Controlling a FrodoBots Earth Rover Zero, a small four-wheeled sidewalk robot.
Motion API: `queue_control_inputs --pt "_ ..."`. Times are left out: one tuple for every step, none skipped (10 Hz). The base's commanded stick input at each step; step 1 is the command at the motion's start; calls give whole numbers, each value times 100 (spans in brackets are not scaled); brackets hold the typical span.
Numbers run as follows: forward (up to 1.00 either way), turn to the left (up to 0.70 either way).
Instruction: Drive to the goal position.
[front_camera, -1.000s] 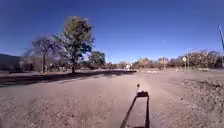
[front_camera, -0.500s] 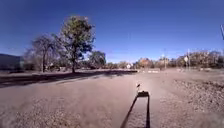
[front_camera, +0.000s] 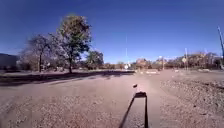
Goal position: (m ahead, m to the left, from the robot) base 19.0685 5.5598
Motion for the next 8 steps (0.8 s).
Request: queue_control_inputs --pt "50 0" --pt "50 0" --pt "50 0" --pt "50 0" --pt "50 0" --pt "50 0" --pt "50 0" --pt "50 0"
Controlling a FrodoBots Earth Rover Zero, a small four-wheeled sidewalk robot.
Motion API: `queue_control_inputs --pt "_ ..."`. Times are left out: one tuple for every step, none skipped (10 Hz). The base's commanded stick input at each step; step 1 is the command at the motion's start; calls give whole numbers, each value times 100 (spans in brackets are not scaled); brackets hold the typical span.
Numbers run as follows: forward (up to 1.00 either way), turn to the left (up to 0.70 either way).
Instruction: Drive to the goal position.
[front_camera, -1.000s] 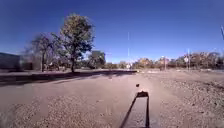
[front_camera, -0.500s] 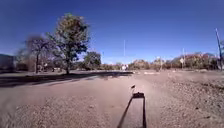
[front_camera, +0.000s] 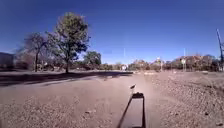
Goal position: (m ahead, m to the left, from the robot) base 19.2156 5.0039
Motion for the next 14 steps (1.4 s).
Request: queue_control_inputs --pt "50 0" --pt "50 0" --pt "50 0" --pt "50 0" --pt "50 0" --pt "50 7" --pt "50 12" --pt "50 15" --pt "50 18" --pt "50 0" --pt "50 0" --pt "50 0" --pt "50 0" --pt "50 0"
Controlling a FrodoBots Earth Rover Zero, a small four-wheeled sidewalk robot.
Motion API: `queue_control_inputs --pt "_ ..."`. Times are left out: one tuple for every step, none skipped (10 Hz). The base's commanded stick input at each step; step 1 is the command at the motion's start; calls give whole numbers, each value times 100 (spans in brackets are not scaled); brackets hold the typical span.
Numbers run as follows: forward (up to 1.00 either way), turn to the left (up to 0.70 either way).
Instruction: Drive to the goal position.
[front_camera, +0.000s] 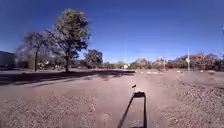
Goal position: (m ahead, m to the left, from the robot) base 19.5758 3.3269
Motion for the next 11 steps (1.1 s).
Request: queue_control_inputs --pt "50 0" --pt "50 0" --pt "50 0" --pt "50 0" --pt "50 0" --pt "50 0" --pt "50 0" --pt "50 0" --pt "50 0" --pt "50 0" --pt "50 0"
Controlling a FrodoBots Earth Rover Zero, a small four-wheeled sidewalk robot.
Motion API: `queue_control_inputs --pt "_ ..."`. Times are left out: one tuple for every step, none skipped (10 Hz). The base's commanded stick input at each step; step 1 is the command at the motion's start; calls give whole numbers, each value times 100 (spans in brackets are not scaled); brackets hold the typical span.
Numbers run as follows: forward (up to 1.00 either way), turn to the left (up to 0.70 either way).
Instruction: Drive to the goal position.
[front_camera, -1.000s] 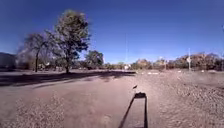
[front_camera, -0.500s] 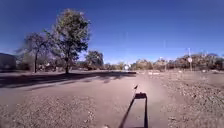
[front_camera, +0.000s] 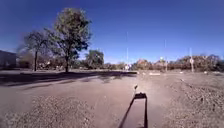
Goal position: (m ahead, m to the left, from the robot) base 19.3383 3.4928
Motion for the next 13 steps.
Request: queue_control_inputs --pt "50 0" --pt "50 0" --pt "50 0" --pt "50 0" --pt "50 0" --pt "50 0" --pt "50 0" --pt "50 0" --pt "50 0" --pt "50 0" --pt "50 0" --pt "50 0" --pt "50 0"
